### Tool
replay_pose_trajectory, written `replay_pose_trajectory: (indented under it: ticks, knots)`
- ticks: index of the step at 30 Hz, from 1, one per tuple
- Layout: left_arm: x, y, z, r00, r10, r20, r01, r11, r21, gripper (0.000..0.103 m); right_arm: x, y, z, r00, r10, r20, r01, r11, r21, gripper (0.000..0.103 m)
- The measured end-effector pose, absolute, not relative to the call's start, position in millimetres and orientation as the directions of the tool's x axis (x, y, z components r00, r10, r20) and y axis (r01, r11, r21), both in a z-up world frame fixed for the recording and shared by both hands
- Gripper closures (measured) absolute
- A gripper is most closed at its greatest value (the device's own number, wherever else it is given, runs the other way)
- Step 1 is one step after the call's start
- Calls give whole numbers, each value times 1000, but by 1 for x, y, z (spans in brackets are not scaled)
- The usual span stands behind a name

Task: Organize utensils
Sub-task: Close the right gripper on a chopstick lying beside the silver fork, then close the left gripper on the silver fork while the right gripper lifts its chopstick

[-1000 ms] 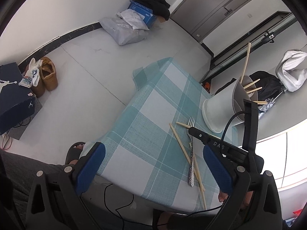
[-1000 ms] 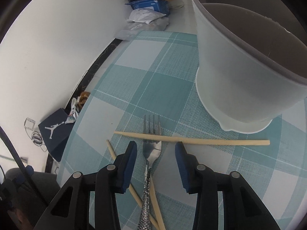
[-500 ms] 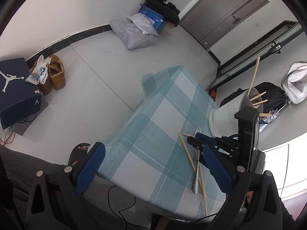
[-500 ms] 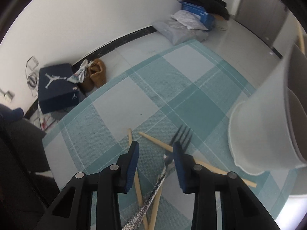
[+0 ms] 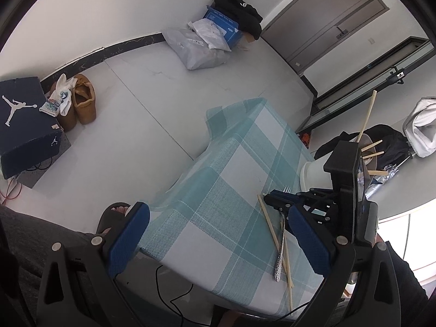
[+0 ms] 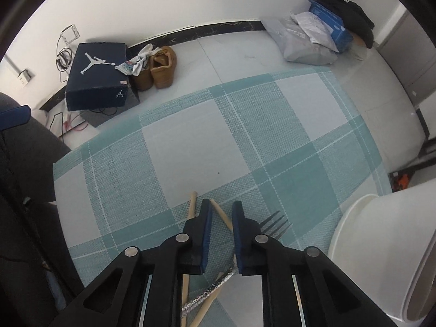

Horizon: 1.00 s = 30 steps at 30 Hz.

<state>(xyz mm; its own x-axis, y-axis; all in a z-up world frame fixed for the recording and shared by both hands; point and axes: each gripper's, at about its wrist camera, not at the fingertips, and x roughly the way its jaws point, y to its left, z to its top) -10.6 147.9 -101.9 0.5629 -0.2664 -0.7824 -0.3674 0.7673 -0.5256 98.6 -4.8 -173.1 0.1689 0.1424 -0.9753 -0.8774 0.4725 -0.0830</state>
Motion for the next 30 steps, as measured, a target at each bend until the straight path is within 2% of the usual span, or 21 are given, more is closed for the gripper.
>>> replay_pose_trajectory:
  ticks: [10,18,24,30]
  knots:
    - [-9,141,-100,557,-251,-792,-365,782,-504,3,111,-26,-162,147,220,-964,-799,601,15,100]
    - [-6,129,-101,545,-215,-810,-362,812,-459,3,103,-62,-132,230,317,-920,-713,699,63,100]
    - [-2,109,-100,533,-160,-831,-322,870,-374,3,91,-109,-97,355,401,-844,-605,787,119,100]
    - [17,74,-103,474,-179,-862,-201,931,-304,3,75,-168,-73,462,460,-758,-486,847,217,100]
